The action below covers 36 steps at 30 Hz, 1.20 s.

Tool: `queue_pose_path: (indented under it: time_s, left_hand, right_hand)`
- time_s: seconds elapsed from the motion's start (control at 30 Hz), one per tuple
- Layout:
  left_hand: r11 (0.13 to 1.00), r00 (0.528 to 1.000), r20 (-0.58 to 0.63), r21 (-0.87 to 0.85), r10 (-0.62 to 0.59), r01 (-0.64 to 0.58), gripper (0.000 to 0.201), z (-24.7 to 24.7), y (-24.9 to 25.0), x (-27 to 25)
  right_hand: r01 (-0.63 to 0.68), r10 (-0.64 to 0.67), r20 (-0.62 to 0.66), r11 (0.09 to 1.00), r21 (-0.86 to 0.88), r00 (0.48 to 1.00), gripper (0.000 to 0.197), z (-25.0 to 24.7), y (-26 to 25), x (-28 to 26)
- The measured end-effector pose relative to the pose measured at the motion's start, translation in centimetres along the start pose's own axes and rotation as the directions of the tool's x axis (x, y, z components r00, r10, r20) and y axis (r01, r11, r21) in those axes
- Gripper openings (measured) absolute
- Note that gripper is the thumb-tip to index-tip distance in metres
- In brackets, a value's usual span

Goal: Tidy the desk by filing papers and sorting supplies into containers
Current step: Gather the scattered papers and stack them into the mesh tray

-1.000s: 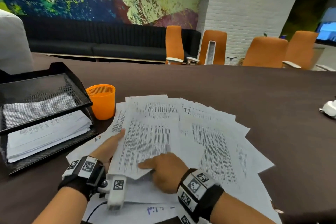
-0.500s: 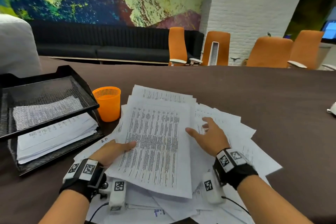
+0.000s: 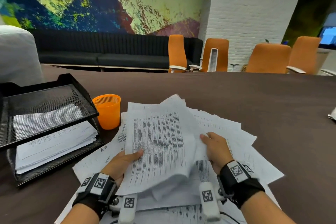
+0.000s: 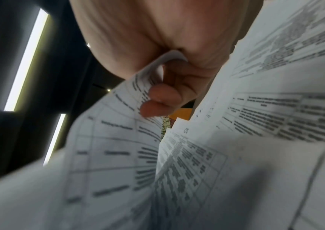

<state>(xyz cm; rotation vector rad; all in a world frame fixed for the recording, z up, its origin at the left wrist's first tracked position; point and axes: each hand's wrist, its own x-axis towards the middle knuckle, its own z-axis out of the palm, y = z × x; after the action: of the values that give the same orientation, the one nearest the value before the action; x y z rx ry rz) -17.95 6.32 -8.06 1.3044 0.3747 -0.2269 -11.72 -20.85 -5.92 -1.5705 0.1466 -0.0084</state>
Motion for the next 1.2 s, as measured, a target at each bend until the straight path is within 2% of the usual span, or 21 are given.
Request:
queue_pose_path:
  time_s: [0.07,0.17,0.23,0.3,0.37,0.43,0.5,0.63,0.7,0.77,0.83,0.9,0.97,1.03,1.13,1.2]
  left_hand:
    - [0.999,1.000,-0.019,0.051,0.011,-0.010,0.029,0.0,-0.3,0.4]
    - [0.999,0.999,-0.042,0.039,-0.009,0.011,0.027,-0.1,-0.2,0.7]
    - [0.997,0.997,-0.073,0.068,-0.023,0.028,0.024,-0.4,-0.2,0.8]
    - [0.988,0.991,-0.128,0.146,-0.029,0.048,0.017,-0.7,0.1,0.8]
    - [0.967,0.981,-0.192,0.247,-0.019,0.068,0.013,-1.2,0.1,1.1]
    - [0.939,0.977,-0.213,0.331,-0.025,0.096,0.020,-1.4,0.2,1.4]
    - [0.915,0.977,-0.215,0.395,0.000,0.086,0.020,-1.2,0.4,1.5]
    - [0.836,0.989,-0.145,0.543,-0.001,0.081,0.015,-0.5,0.9,1.5]
    - [0.803,0.995,-0.101,0.590,-0.023,0.079,0.020,-0.4,1.3,1.6]
    - [0.793,0.997,-0.059,0.605,-0.046,0.072,0.026,-0.5,1.3,1.8]
    - [0.797,0.999,-0.010,0.602,-0.052,0.048,0.025,-0.4,0.7,2.0]
    - [0.795,1.000,0.010,0.607,0.001,-0.007,0.033,0.0,-0.2,2.1]
    - [0.822,0.996,-0.044,0.568,0.072,-0.035,0.052,0.3,-0.7,2.3]
    - [0.876,0.991,-0.099,0.481,0.089,-0.031,0.064,0.2,-0.2,2.1]
    - [0.940,0.998,0.000,0.338,0.058,-0.054,0.046,-0.2,0.9,1.1]
    - [0.975,0.995,0.086,0.213,0.050,-0.068,0.036,-0.6,1.5,0.1]
  right_hand:
    - [-0.029,0.029,-0.001,1.000,0.000,1.000,0.024,0.3,0.4,0.0]
    - [-0.012,0.055,0.142,0.958,-0.288,0.988,0.018,0.3,0.4,-0.3]
    - [-0.010,0.116,0.248,0.920,-0.393,0.962,0.022,0.2,0.5,-0.7]
    - [-0.026,0.158,0.280,0.907,-0.421,0.947,0.030,0.0,0.2,-1.0]
    - [-0.039,0.152,0.174,0.852,-0.522,0.973,0.039,-0.3,0.0,-0.6]
    - [-0.109,0.149,0.019,0.803,-0.586,0.989,0.057,-0.9,0.3,0.2]
    - [-0.201,0.202,-0.060,0.806,-0.557,0.978,0.066,-1.3,1.2,1.2]
    - [-0.335,0.310,-0.130,0.888,-0.315,0.942,0.054,-1.1,2.1,2.0]
    - [-0.330,0.305,-0.144,0.921,-0.206,0.941,0.045,-0.9,2.2,1.9]
    - [-0.309,0.296,-0.109,0.941,-0.137,0.949,0.048,-0.5,2.4,1.5]
    - [-0.299,0.294,-0.058,0.943,-0.144,0.954,0.055,-0.1,2.5,0.9]
    - [-0.248,0.245,-0.044,0.948,-0.199,0.969,0.056,0.1,2.5,0.4]
    - [-0.192,0.180,-0.073,0.951,-0.244,0.981,0.057,0.1,2.3,-0.1]
    - [-0.184,0.167,-0.087,0.947,-0.264,0.982,0.065,-0.1,2.1,-0.3]
    - [-0.235,0.246,0.019,0.944,-0.231,0.969,0.077,0.0,1.8,-0.5]
    - [-0.257,0.288,0.164,0.948,-0.189,0.943,0.072,0.5,1.3,-0.7]
